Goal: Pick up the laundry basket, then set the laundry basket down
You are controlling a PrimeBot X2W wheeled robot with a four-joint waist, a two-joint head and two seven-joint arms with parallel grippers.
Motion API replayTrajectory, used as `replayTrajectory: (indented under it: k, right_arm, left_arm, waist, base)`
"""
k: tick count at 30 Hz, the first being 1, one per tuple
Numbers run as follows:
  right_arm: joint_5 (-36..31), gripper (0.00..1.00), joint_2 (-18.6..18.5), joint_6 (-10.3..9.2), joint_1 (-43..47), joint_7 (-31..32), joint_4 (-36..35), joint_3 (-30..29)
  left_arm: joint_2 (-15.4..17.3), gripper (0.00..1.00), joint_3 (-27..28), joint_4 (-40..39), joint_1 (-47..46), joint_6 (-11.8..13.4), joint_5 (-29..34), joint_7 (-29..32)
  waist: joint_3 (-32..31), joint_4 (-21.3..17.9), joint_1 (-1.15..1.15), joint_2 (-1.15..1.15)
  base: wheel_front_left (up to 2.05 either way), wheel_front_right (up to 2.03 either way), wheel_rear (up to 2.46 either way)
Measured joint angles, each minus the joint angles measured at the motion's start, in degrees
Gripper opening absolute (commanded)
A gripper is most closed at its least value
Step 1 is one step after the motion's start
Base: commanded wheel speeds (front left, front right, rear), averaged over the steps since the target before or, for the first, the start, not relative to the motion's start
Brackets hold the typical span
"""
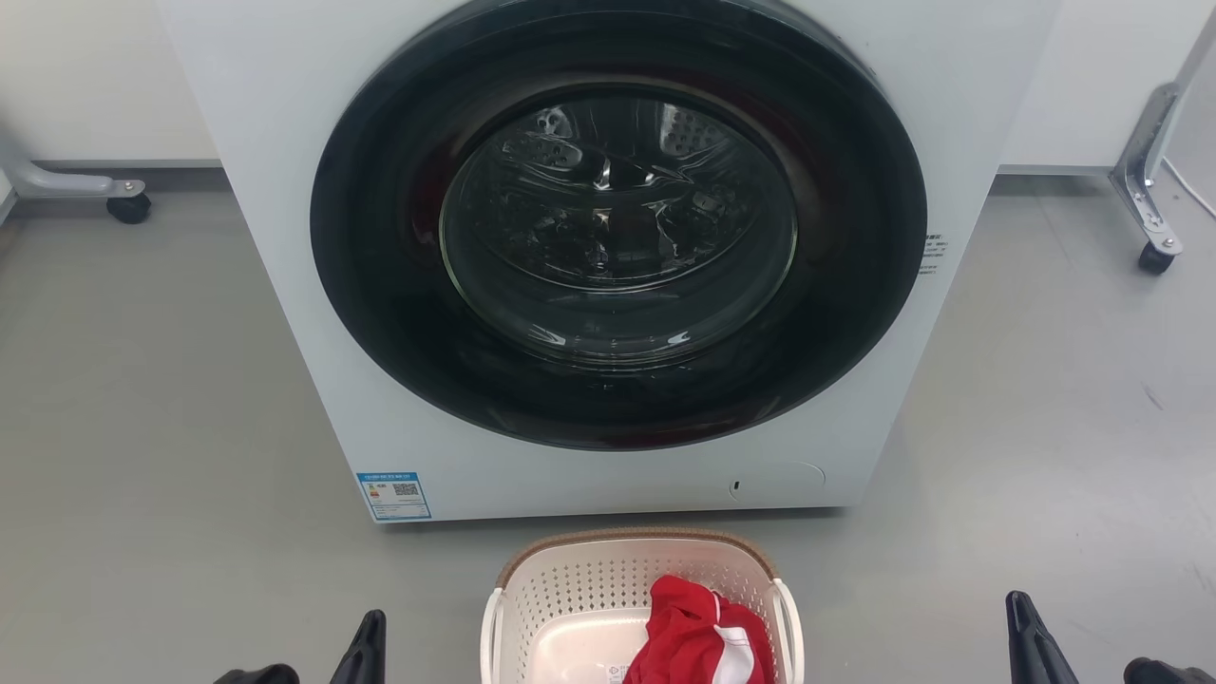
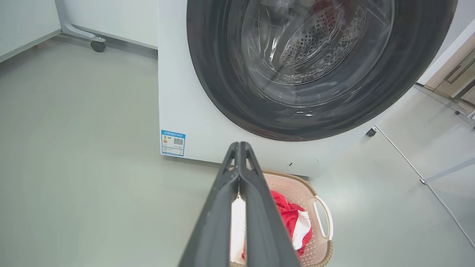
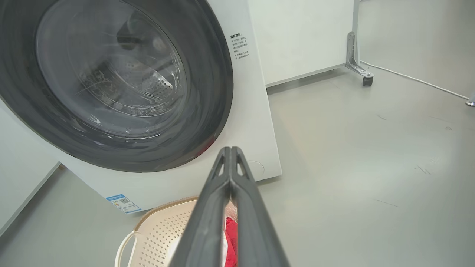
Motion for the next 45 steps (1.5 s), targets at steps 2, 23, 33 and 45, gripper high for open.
replayTrajectory:
  k: [2, 23, 33, 45]
  right_arm:
    - [1.31, 0.00, 0.18, 0.31, -0.29, 0.42, 0.26, -0.40]
    - [17.48, 0.00, 2.18, 3.26, -2.20, 4.67, 2.60, -4.90]
    - [24.94, 0.00, 3.14, 4.77, -3.39, 6.66, 3.92, -7.02]
    - [33.70, 0.00, 4.23, 6.35, -4.54, 9.03, 5.21, -9.49]
  left_arm:
    - [-0.15, 0.00, 0.38, 0.21, -0.02, -0.46, -1.67, 0.08]
    - [-1.36, 0.00, 5.22, 2.65, -1.39, -3.49, -16.80, 2.87]
    - [-2.20, 0.00, 7.38, 3.70, -2.35, -4.97, -23.99, 4.11]
    - [-2.87, 0.00, 9.93, 5.09, -3.53, -6.57, -32.99, 5.35]
  waist:
    - [-0.02, -0.02, 0.00, 0.00]
    - [-0.23, -0.18, 0.00, 0.00]
    - [-0.32, -0.25, 0.00, 0.00]
    - [-0.44, -0.34, 0.00, 0.00]
  base:
    - [0.00, 0.00, 0.00]
    - [0.00, 0.00, 0.00]
    - [0.00, 0.00, 0.00]
    - [0.00, 0.00, 0.00]
